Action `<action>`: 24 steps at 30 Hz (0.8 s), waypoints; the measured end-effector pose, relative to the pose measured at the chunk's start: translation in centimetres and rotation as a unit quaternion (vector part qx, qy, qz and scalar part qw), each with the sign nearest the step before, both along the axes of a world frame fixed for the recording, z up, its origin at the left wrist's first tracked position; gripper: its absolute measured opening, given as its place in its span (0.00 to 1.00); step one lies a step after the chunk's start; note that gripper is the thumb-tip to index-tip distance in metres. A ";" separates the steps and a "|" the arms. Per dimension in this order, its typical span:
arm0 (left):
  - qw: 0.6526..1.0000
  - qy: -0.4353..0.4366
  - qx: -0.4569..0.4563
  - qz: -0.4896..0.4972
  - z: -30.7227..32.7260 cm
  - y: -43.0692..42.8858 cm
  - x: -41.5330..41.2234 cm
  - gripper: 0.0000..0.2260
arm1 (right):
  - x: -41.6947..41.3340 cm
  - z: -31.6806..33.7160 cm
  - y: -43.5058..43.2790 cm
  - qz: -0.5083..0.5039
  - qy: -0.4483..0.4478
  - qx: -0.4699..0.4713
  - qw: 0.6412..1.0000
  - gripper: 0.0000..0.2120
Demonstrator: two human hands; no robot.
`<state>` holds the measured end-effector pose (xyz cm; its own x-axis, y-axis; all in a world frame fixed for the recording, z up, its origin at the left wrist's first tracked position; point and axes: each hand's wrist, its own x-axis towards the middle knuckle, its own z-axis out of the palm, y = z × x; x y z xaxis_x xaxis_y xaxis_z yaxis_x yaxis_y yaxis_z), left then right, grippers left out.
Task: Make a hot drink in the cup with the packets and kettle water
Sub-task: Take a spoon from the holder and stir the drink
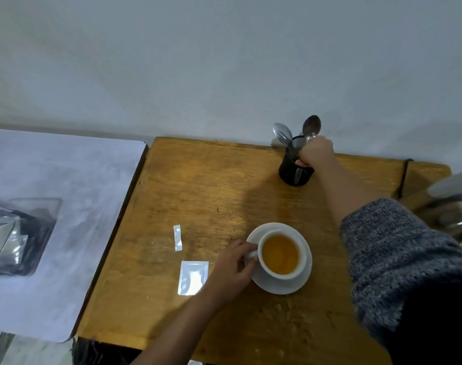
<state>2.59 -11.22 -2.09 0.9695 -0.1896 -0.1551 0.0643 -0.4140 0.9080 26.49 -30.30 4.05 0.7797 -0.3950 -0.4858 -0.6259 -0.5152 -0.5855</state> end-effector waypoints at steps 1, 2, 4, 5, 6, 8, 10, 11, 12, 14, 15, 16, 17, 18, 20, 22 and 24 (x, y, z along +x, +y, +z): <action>1.000 0.001 0.003 -0.001 0.0 0.0 0.0 0.11 | -0.1 0.0 0.0 -0.007 -0.006 -0.002 1.000 0.06; 1.000 0.002 0.007 -0.002 0.0 0.0 0.0 0.11 | -0.2 0.0 -0.1 -0.011 -0.012 -0.004 1.000 0.06; 1.000 0.002 0.017 -0.002 0.0 0.0 0.0 0.11 | -0.7 0.1 0.1 -0.012 -0.031 -0.015 0.999 0.06; 1.000 0.002 0.022 -0.002 0.1 0.0 0.0 0.11 | -1.0 0.2 0.2 -0.011 -0.048 -0.021 0.999 0.05; 1.000 0.003 0.028 -0.003 0.1 0.0 0.0 0.11 | -1.4 0.5 0.4 -0.009 -0.069 -0.024 0.997 0.06; 0.999 0.001 0.041 -0.008 0.2 0.1 0.0 0.11 | -2.5 1.3 0.5 0.003 -0.124 -0.023 0.992 0.07; 0.999 -0.006 0.051 -0.013 0.4 0.1 0.1 0.11 | -3.7 3.0 0.3 0.008 -0.189 -0.017 0.982 0.07; 0.998 -0.008 0.056 -0.013 0.5 0.1 0.1 0.11 | -4.3 4.1 0.1 0.015 -0.224 -0.017 0.974 0.08; 0.998 -0.005 0.061 -0.011 0.7 0.1 0.2 0.11 | -4.8 5.2 -0.2 0.030 -0.259 -0.024 0.965 0.08; 0.998 0.000 0.062 -0.010 1.1 0.0 0.2 0.11 | -5.7 7.8 -1.0 0.079 -0.309 -0.062 0.946 0.08; 0.998 0.002 0.059 -0.011 1.4 -0.1 0.1 0.11 | -6.2 9.1 -1.4 0.108 -0.317 -0.097 0.937 0.08; 0.998 0.006 0.055 -0.013 1.6 -0.1 0.0 0.11 | -6.7 10.4 -1.9 0.137 -0.318 -0.138 0.928 0.07; 0.999 0.009 0.051 -0.013 1.7 -0.1 -0.1 0.11 | -7.3 11.5 -2.4 0.164 -0.318 -0.165 0.919 0.07; 0.999 0.011 0.045 -0.014 1.8 -0.1 -0.2 0.10 | -8.0 12.5 -2.9 0.189 -0.321 -0.168 0.913 0.07; 0.999 0.009 0.038 -0.015 2.0 -0.1 -0.4 0.09 | -9.5 14.2 -3.6 0.227 -0.323 -0.118 0.911 0.07; 0.998 0.009 0.052 -0.016 2.1 -0.2 -0.4 0.09 | -11.4 15.2 -4.1 0.250 -0.308 -0.074 0.915 0.07; 0.998 0.009 0.068 -0.014 2.3 -0.2 -0.4 0.10 | -13.4 15.4 -4.3 0.263 -0.276 -0.055 0.923 0.06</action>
<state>2.20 -11.44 0.22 0.9609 -0.1921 -0.1994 0.0676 -0.5358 0.8417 13.13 -34.64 19.44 0.9943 0.0856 0.0629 0.1057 -0.7387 -0.6656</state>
